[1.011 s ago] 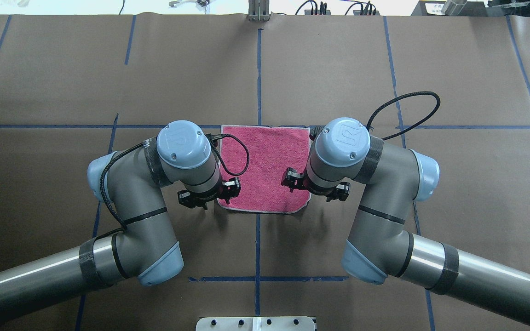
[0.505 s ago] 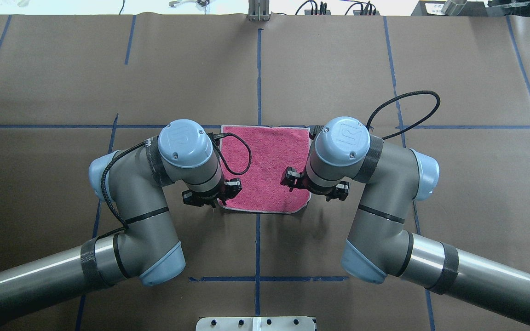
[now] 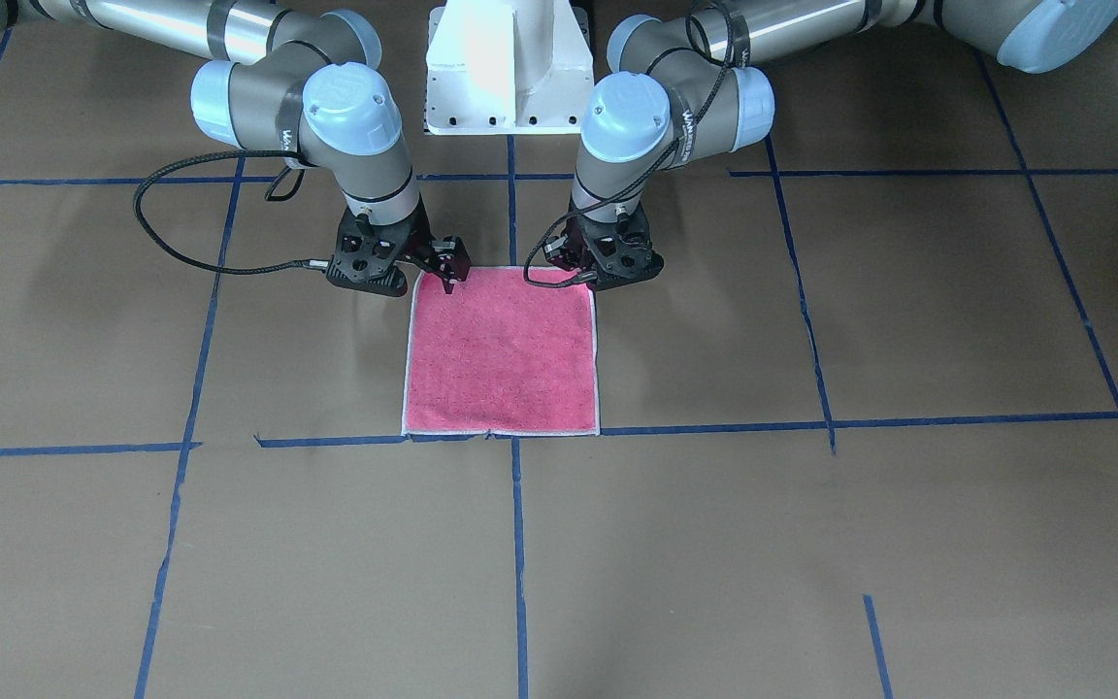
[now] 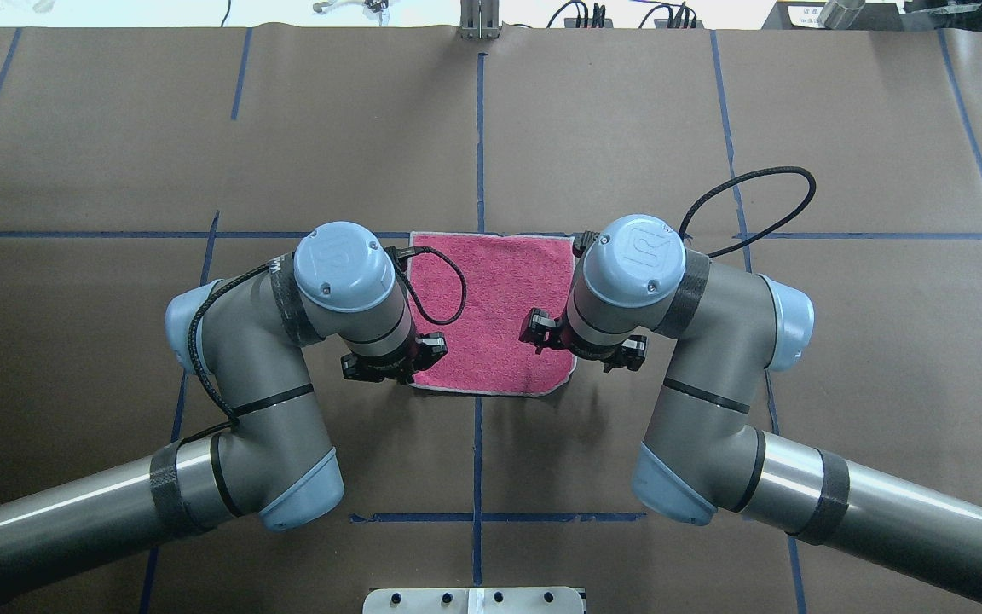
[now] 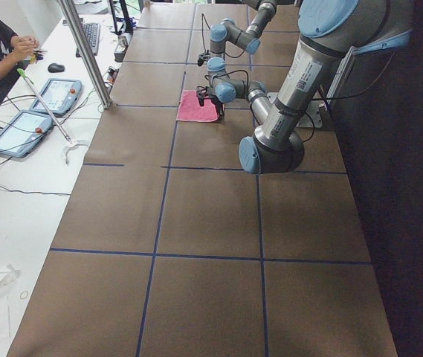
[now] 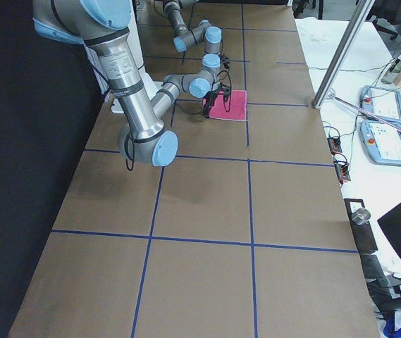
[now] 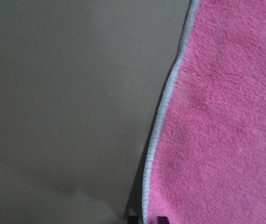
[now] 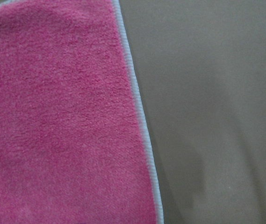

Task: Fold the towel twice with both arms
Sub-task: 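Close both grippers on the towel's nearer corners and hold them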

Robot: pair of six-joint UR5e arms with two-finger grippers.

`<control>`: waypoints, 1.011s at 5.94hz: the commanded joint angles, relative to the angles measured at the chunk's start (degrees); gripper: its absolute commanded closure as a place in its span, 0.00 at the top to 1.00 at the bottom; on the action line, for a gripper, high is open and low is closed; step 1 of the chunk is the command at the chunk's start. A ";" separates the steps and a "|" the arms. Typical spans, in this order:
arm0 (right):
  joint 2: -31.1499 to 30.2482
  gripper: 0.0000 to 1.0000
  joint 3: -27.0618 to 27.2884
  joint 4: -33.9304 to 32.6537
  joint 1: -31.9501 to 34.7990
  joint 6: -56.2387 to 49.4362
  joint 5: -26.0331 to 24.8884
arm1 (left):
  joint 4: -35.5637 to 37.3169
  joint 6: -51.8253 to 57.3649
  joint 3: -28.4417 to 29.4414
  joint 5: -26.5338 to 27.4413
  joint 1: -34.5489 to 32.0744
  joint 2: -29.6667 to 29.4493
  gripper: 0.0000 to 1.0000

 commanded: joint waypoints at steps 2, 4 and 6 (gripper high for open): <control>0.12 1.00 -0.09 0.00 -0.17 1.92 0.09 | 0.00 -0.02 0.03 0.00 0.03 -0.05 0.07; -0.50 1.00 -0.44 -0.09 -1.04 5.79 0.26 | 0.00 -0.02 0.03 0.00 0.03 -0.14 0.07; -0.76 1.00 -0.44 -0.09 -1.66 6.59 0.35 | 0.09 -0.02 0.03 0.00 0.03 -0.49 0.07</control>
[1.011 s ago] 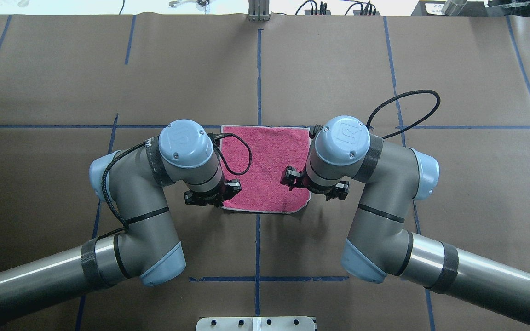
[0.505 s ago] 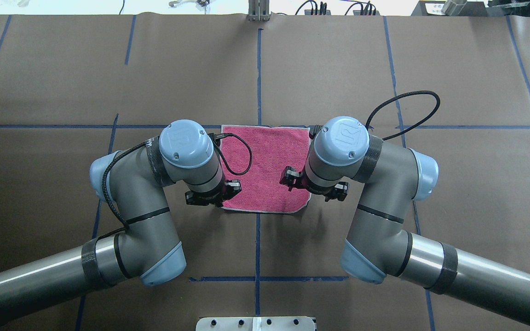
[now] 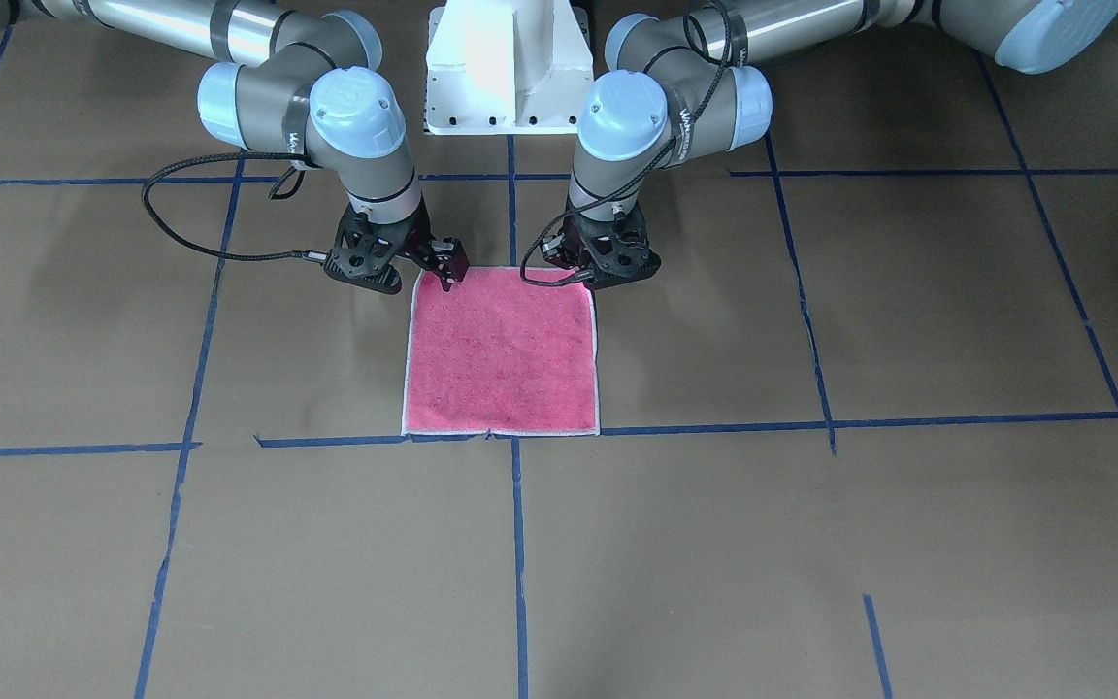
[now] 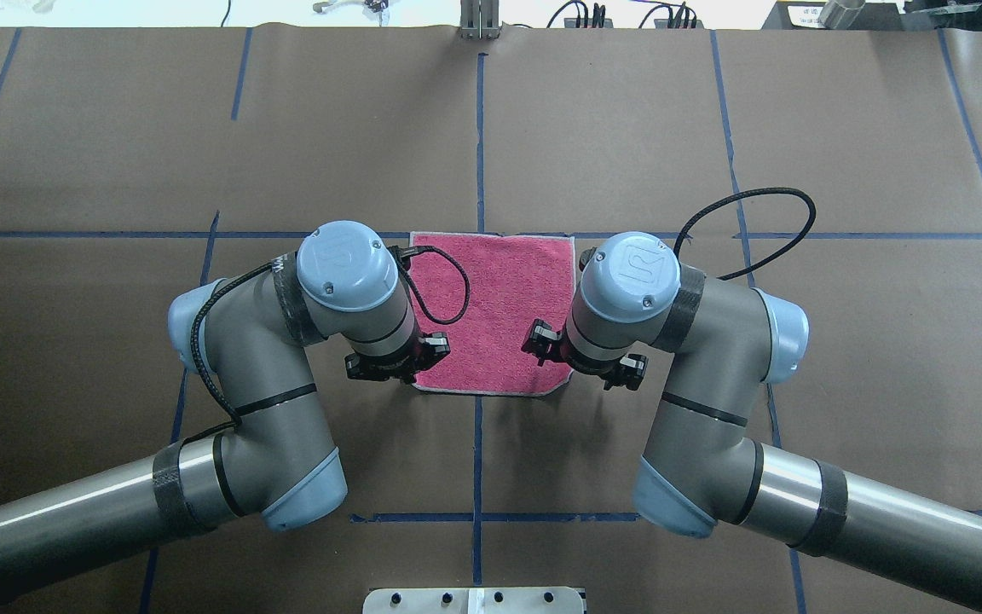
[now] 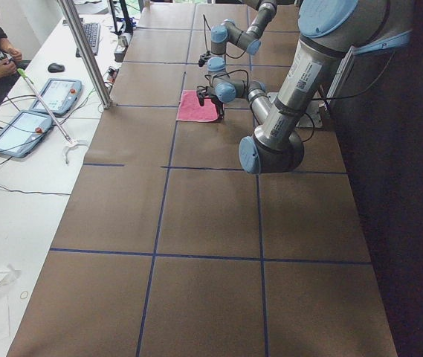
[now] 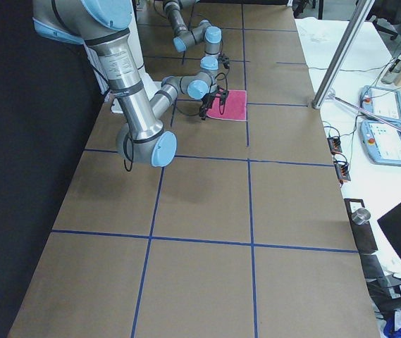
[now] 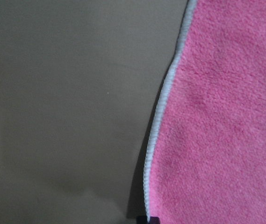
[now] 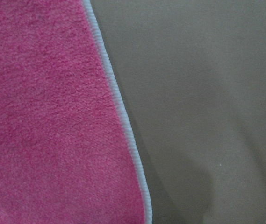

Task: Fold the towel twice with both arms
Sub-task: 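Close both grippers on the towel's nearer corners and hold them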

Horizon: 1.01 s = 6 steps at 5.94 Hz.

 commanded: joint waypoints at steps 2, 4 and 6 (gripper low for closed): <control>-0.08 0.75 0.07 0.00 -0.30 0.62 0.06 | 0.02 0.00 0.00 0.09 0.00 -0.08 0.07; 0.01 0.61 0.07 0.00 -0.30 0.62 0.06 | 0.02 0.00 0.00 0.00 0.00 -0.08 0.07; 0.19 0.45 0.34 0.00 -0.30 1.24 0.15 | 0.02 0.00 0.00 0.00 -0.09 -0.08 0.07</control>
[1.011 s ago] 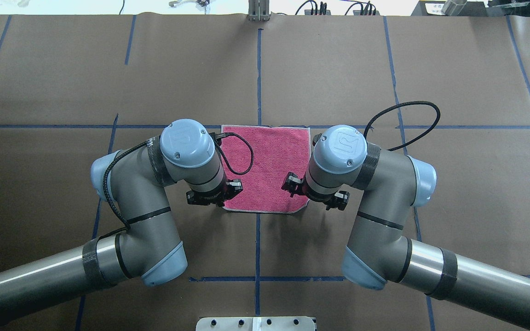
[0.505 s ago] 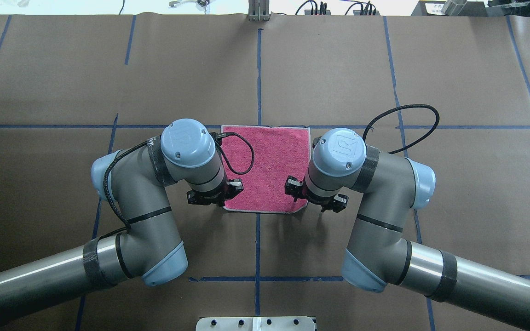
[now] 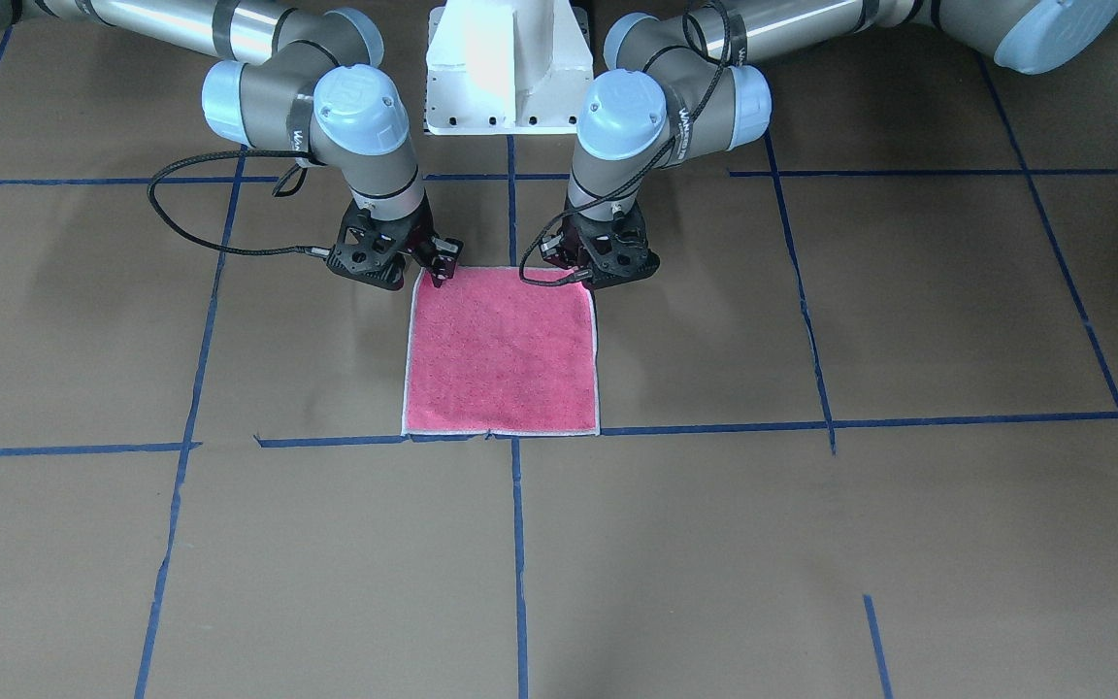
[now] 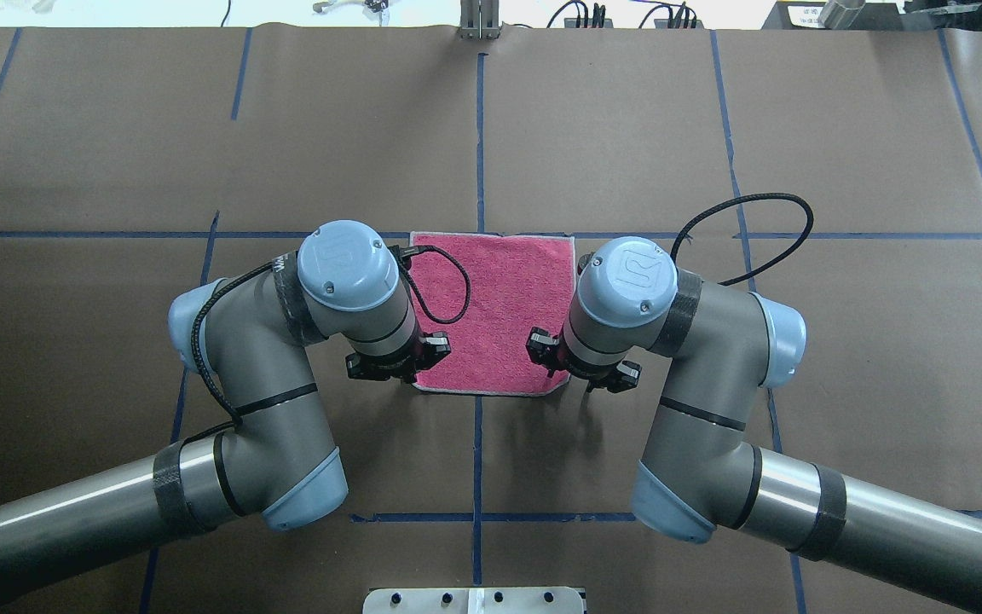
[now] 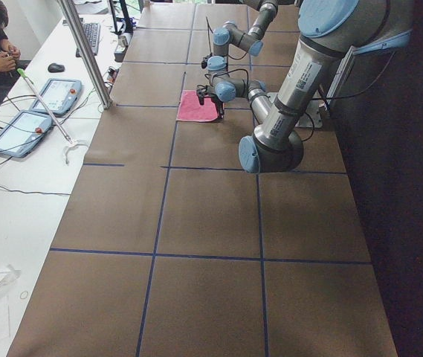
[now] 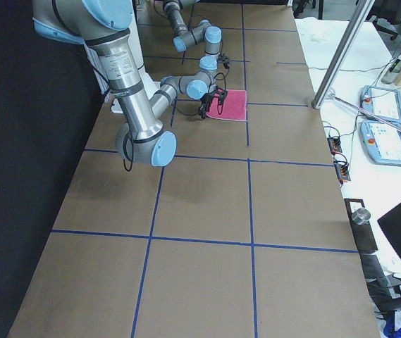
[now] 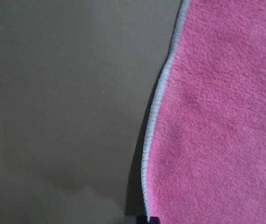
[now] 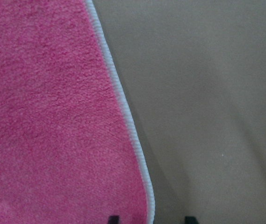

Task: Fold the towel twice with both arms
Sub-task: 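Close both grippers on the towel's nearer corners and hold them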

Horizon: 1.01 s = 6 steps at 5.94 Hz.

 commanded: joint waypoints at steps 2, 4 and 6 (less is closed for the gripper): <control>0.05 0.34 0.10 0.00 0.00 1.28 0.46 | 0.00 0.00 0.09 0.04 -0.07 -0.05 0.07; -0.03 0.34 0.10 0.00 -0.09 1.90 0.81 | 0.00 0.00 0.18 -0.04 -0.07 -0.13 0.07; -0.04 0.25 0.10 0.00 -0.26 2.95 0.81 | 0.00 0.00 0.18 -0.04 -0.07 -0.22 0.07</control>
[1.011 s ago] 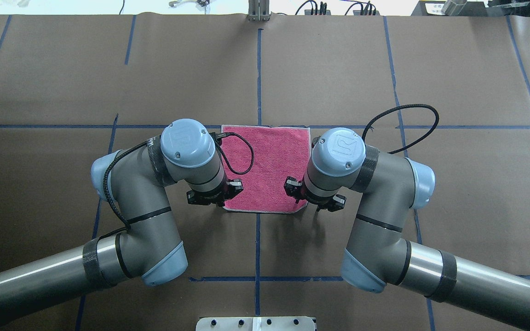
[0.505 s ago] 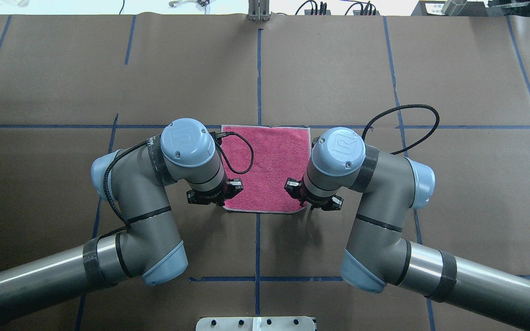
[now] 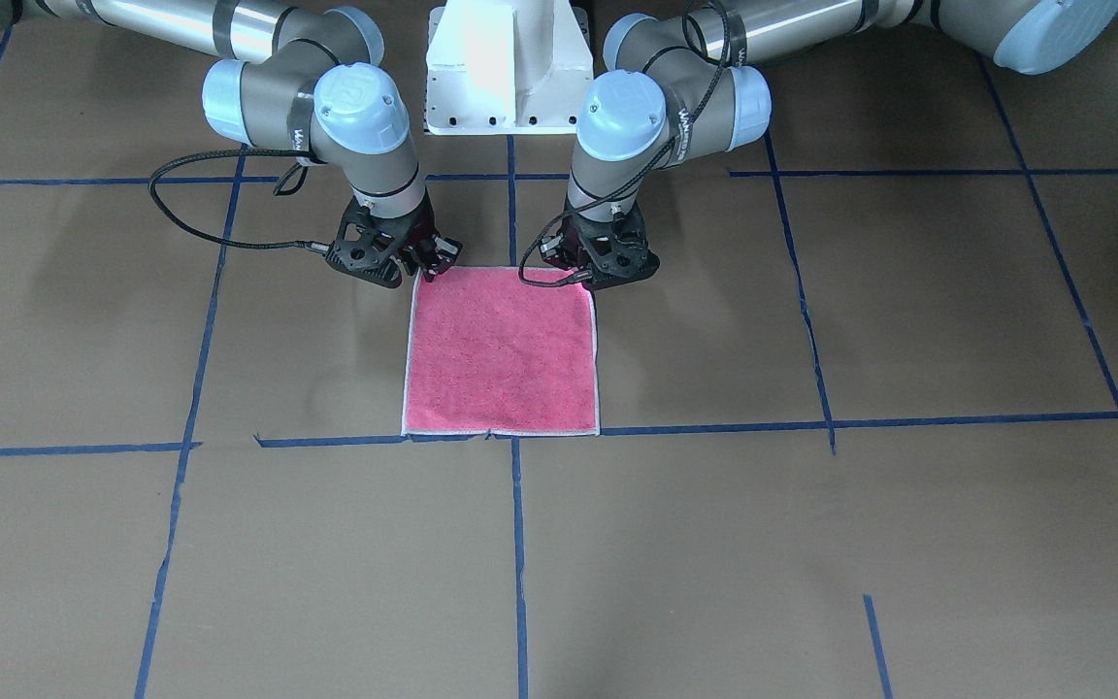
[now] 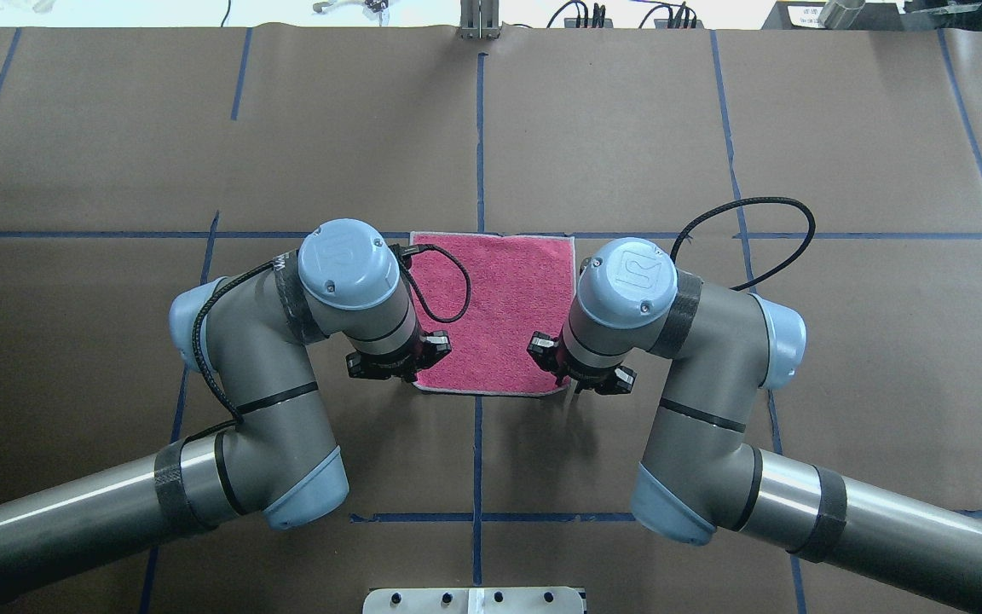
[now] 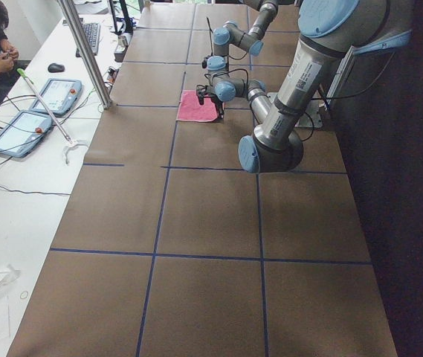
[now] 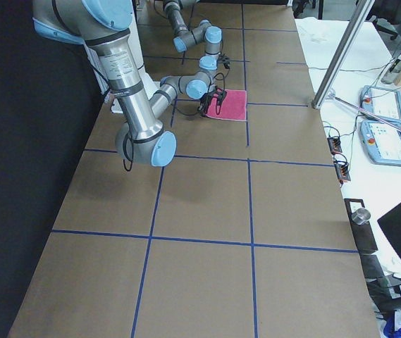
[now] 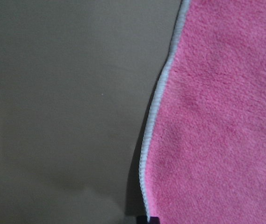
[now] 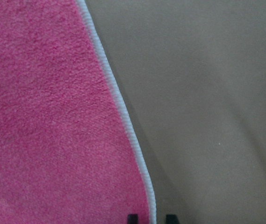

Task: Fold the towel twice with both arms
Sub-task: 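Close both grippers on the towel's nearer corners and hold them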

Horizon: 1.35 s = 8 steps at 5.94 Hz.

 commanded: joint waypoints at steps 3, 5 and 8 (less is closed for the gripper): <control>-0.05 0.02 0.09 0.00 -0.08 0.87 0.45 | 0.00 0.00 0.10 0.00 -0.09 -0.14 0.07; 0.04 0.00 0.00 0.00 0.01 0.87 1.24 | 0.00 0.00 0.10 0.00 -0.18 -0.23 0.06; 0.74 0.00 0.09 0.00 2.89 0.61 4.20 | -0.09 0.00 0.27 -0.26 -2.02 -0.93 0.05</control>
